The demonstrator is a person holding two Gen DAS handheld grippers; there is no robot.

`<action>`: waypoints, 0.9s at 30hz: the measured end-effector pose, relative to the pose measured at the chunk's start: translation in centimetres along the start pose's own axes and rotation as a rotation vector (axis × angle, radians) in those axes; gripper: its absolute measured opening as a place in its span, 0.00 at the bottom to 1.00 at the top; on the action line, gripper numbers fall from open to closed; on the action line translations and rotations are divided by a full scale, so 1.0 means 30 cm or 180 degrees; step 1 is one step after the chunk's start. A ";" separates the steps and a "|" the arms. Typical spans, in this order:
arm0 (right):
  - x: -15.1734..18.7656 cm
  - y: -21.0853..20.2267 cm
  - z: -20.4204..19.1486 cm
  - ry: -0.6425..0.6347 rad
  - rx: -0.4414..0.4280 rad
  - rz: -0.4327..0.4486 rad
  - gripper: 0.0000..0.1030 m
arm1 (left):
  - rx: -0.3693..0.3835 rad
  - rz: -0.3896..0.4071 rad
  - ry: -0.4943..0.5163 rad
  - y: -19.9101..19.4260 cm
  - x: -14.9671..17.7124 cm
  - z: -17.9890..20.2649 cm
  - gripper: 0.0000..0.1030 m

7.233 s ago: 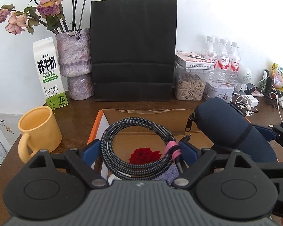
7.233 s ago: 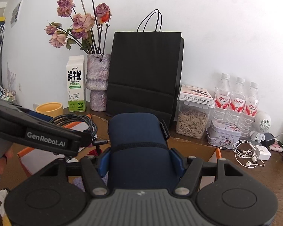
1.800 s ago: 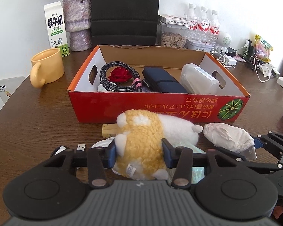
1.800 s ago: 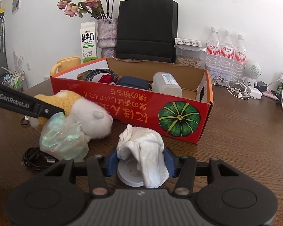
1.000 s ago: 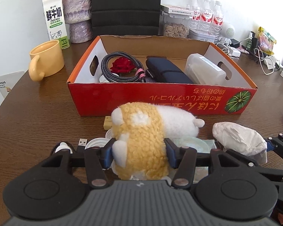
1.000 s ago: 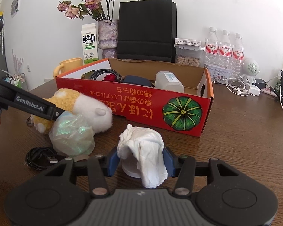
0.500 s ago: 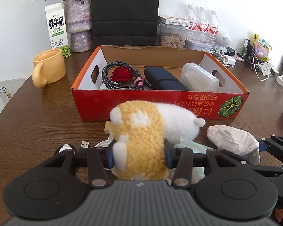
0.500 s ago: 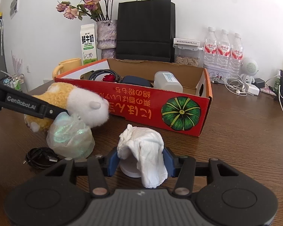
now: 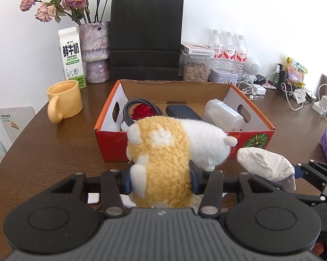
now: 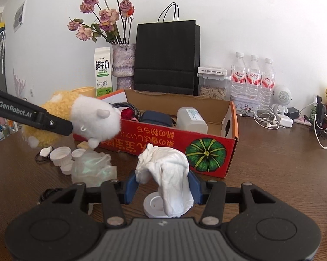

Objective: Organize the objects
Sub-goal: 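Carry the sheep and tissue into the box and open both grippers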

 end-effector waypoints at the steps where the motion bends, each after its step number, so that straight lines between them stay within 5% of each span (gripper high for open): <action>1: -0.013 -0.007 -0.005 -0.0017 0.0000 0.0034 0.47 | -0.0001 0.0017 0.0001 -0.004 -0.007 -0.001 0.46; 13: -0.201 0.016 -0.046 -0.0164 -0.0008 0.0327 0.48 | -0.0005 0.0205 -0.0040 0.010 -0.124 -0.032 0.46; 27: -0.385 0.232 -0.001 -0.0247 0.0071 0.0338 0.48 | -0.0003 0.0240 -0.0084 0.209 -0.310 -0.070 0.47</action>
Point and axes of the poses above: each gripper's, at about its wrist camera, not at the fingertips, and y roughly the way its jaws point, z to its right, x to its underside, the point moved 3 cm from there along y, roughly the way its jaws point, and after that the axes turned 9 degrees about -z, right-handed, at the moved point
